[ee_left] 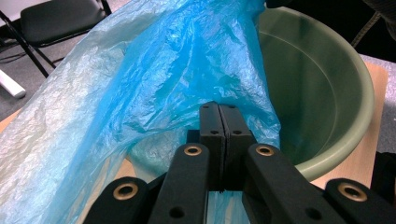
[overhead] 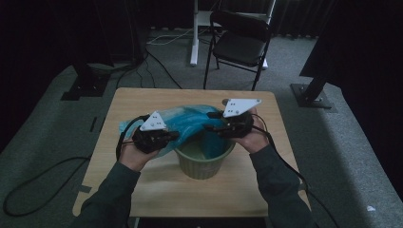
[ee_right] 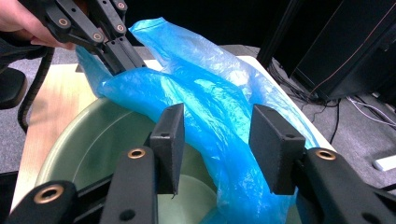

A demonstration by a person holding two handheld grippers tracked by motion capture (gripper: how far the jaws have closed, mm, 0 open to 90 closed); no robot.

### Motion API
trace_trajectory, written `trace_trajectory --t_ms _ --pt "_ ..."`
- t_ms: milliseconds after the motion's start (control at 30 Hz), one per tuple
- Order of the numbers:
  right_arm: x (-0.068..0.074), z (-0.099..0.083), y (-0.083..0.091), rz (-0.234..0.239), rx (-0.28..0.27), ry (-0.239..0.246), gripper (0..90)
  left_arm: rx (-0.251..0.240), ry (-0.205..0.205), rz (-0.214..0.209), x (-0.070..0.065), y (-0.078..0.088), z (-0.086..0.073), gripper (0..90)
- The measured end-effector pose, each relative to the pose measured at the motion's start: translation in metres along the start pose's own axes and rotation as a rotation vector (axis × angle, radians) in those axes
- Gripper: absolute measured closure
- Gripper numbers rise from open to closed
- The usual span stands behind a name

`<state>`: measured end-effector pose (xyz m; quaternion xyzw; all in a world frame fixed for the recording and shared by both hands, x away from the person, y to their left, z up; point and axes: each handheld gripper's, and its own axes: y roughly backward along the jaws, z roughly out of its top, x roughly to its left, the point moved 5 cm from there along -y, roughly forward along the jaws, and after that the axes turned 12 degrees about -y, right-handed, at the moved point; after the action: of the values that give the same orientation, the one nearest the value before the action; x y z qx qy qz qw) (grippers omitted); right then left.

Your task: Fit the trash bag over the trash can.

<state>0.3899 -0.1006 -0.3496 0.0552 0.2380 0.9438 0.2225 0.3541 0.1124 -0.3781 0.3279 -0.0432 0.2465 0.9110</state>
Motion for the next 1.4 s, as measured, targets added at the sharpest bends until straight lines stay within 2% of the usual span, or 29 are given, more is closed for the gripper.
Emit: trace_trajectory --t_ms 200,333,400,433,467,533,633,767,967,1000,1033,1167,1233,1267,1300,1333,1367,1400 --pt "-0.001 0.000 -0.004 -0.001 0.009 0.004 55.3 -0.001 -0.001 0.000 0.000 0.000 0.000 89.1" --pt "0.000 -0.001 -0.011 -0.011 0.043 0.020 58.1 -0.006 -0.003 0.001 -0.001 0.000 0.000 89.1" --pt "0.000 -0.001 -0.011 -0.011 0.043 0.020 58.1 -0.008 -0.001 0.002 -0.001 0.000 0.000 89.1" --pt "0.001 -0.004 -0.014 -0.022 0.062 0.029 73.2 -0.008 -0.001 0.001 -0.001 0.000 0.000 89.0" --pt "0.001 -0.004 -0.014 -0.022 0.062 0.029 73.2 -0.007 0.000 0.002 -0.001 0.001 -0.001 89.0" --pt "0.000 -0.005 -0.015 -0.035 0.067 0.031 83.1 -0.006 0.001 0.002 -0.002 0.002 -0.003 89.0" --pt "0.001 -0.005 -0.013 -0.051 0.066 0.038 88.4 -0.010 0.010 0.003 -0.002 0.005 -0.006 88.8" --pt "0.001 -0.005 -0.009 -0.067 0.060 0.047 89.0 -0.016 0.022 0.015 -0.002 0.012 -0.011 87.7" --pt "-0.002 -0.009 -0.004 -0.075 0.039 0.035 89.2 -0.009 0.060 0.045 0.004 0.020 -0.021 79.5" --pt "-0.004 -0.011 -0.003 -0.083 0.033 0.029 89.3 -0.015 0.070 0.044 0.005 0.021 -0.022 73.6" --pt "-0.004 -0.011 -0.003 -0.083 0.033 0.029 89.3 -0.022 0.076 0.035 0.005 0.022 -0.023 73.6" --pt "-0.004 -0.011 -0.001 -0.085 0.027 0.027 89.3 -0.044 0.081 0.002 0.003 0.019 -0.021 61.9" --pt "-0.003 -0.010 -0.001 -0.076 0.015 0.027 89.3 -0.044 0.069 -0.019 0.000 0.015 -0.017 58.3" --pt "-0.003 -0.009 -0.002 -0.073 0.012 0.026 89.3 -0.029 0.058 -0.016 -0.001 0.011 -0.014 57.0" --pt "-0.002 -0.010 -0.002 -0.068 0.014 0.027 89.3 -0.018 0.049 -0.010 -0.002 0.009 -0.013 57.9" --pt "-0.001 -0.011 -0.004 -0.067 0.020 0.032 89.2 -0.007 0.046 0.000 -0.002 0.006 -0.011 69.3" --pt "0.000 -0.011 -0.004 -0.071 0.023 0.038 89.2 -0.003 0.044 0.009 -0.003 0.004 -0.010 75.2" --pt "0.000 -0.011 -0.004 -0.071 0.023 0.038 89.2 0.001 0.044 0.016 -0.002 0.003 -0.009 75.2"
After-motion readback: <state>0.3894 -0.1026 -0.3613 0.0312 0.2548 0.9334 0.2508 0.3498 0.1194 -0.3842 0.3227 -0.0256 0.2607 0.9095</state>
